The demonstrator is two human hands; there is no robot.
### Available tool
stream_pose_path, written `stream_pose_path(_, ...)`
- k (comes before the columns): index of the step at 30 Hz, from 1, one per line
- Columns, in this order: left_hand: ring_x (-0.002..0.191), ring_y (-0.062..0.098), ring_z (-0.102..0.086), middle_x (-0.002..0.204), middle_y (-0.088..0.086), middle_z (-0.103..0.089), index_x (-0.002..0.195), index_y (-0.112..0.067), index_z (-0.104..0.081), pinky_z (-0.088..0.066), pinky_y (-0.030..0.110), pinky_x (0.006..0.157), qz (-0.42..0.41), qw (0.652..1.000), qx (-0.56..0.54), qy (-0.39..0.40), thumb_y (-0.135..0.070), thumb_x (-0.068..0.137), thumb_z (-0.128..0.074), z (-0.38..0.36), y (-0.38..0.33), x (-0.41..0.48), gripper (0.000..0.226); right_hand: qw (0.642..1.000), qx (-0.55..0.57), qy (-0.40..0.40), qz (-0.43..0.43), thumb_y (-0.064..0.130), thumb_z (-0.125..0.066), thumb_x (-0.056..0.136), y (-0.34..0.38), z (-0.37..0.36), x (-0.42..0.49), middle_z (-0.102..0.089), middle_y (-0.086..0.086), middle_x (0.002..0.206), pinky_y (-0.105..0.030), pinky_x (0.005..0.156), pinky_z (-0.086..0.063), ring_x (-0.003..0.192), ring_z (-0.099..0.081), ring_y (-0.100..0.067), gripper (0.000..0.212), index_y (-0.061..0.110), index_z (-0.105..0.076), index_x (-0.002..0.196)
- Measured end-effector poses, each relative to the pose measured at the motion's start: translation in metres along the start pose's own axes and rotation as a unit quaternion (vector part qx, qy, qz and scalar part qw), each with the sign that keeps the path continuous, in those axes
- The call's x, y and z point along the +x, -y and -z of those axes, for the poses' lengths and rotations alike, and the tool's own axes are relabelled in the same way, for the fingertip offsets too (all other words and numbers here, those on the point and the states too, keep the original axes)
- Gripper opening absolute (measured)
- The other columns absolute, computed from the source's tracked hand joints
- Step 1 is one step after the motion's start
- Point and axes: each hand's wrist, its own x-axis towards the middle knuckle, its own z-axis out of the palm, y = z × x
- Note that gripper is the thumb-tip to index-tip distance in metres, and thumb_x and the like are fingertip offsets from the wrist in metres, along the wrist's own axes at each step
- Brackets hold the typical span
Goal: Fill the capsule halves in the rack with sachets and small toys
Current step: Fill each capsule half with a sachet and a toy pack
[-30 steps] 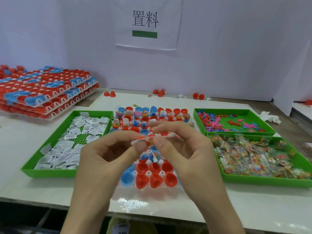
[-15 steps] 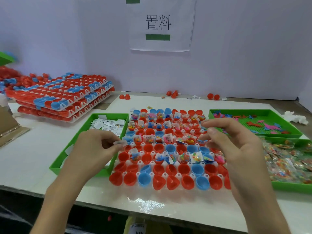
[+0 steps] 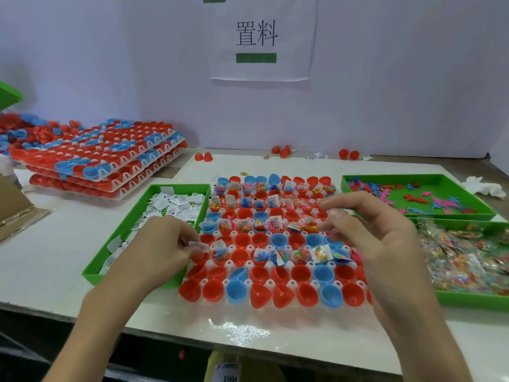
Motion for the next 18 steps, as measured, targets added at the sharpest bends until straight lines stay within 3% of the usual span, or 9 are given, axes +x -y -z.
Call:
stream_pose_path(4, 0.075, 0.007, -0.063, 0.084, -0.006, -0.073, 0.088, -0.023, -0.080, -0.052, 0.024, 0.069, -0.003, 0.998, 0.057, 0.013, -0.023, 0.085, -0.077, -0.002, -0.002, 0.005, 0.004, 1.000, 0.005, 0.002, -0.001, 0.017, -0.062, 0.093, 0.001, 0.001, 0.000, -0.073, 0.011, 0.083, -0.008, 0.066, -0.051, 0.079, -0.070, -0.005, 0.021, 0.032, -0.073, 0.083)
stream_pose_path(9, 0.071, 0.003, -0.060, 0.082, -0.008, -0.072, 0.090, -0.023, -0.080, -0.042, 0.014, 0.056, -0.009, 0.995, 0.093, 0.025, -0.015, 0.084, -0.076, -0.002, -0.001, 0.009, 0.010, 1.000, 0.001, 0.010, -0.006, 0.017, -0.062, 0.093, 0.001, 0.001, 0.000, -0.073, 0.009, 0.079, -0.008, 0.065, -0.051, 0.079, -0.070, -0.004, 0.020, 0.031, -0.073, 0.084)
stream_pose_path(13, 0.073, 0.010, -0.064, 0.081, -0.005, -0.072, 0.088, -0.022, -0.078, -0.057, 0.028, 0.068, -0.031, 0.988, 0.146, 0.041, -0.019, 0.088, -0.071, 0.000, -0.008, 0.011, 0.007, 1.000, -0.010, 0.017, -0.010, 0.019, -0.062, 0.092, 0.001, 0.001, 0.000, -0.073, 0.008, 0.080, -0.015, 0.071, -0.049, 0.080, -0.070, -0.004, 0.020, 0.033, -0.073, 0.084)
stream_pose_path(18, 0.079, 0.014, -0.061, 0.084, -0.003, -0.063, 0.094, -0.018, -0.074, -0.055, 0.029, 0.072, -0.085, 0.958, 0.263, 0.075, -0.019, 0.092, -0.060, 0.001, -0.016, 0.013, 0.015, 0.999, -0.009, 0.029, -0.009, 0.015, -0.062, 0.093, 0.001, 0.002, 0.000, -0.073, 0.008, 0.079, -0.021, 0.075, -0.049, 0.079, -0.070, -0.004, 0.024, 0.034, -0.073, 0.083)
